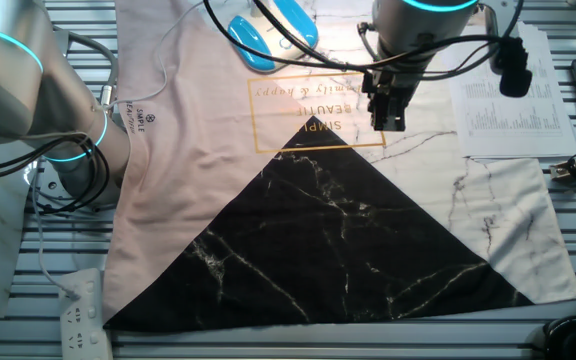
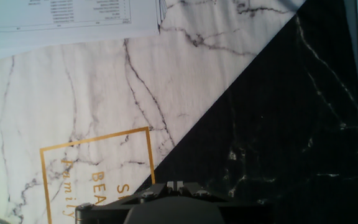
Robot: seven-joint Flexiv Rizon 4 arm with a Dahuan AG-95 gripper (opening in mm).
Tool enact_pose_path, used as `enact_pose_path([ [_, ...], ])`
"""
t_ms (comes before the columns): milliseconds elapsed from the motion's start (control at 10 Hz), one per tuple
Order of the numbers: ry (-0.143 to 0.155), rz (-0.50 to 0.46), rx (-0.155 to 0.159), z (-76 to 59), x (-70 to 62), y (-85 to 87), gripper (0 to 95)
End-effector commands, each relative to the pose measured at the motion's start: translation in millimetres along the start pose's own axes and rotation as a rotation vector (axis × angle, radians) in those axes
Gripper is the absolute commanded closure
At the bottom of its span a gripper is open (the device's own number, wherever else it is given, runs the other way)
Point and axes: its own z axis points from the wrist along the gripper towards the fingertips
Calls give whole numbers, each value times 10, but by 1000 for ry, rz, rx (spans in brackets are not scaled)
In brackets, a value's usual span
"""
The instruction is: Turn off the desk lamp by pressing the button
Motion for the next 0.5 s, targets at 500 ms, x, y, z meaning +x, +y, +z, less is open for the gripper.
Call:
enact_pose_path([
  [500,41,43,-385,1,2,-3,950],
])
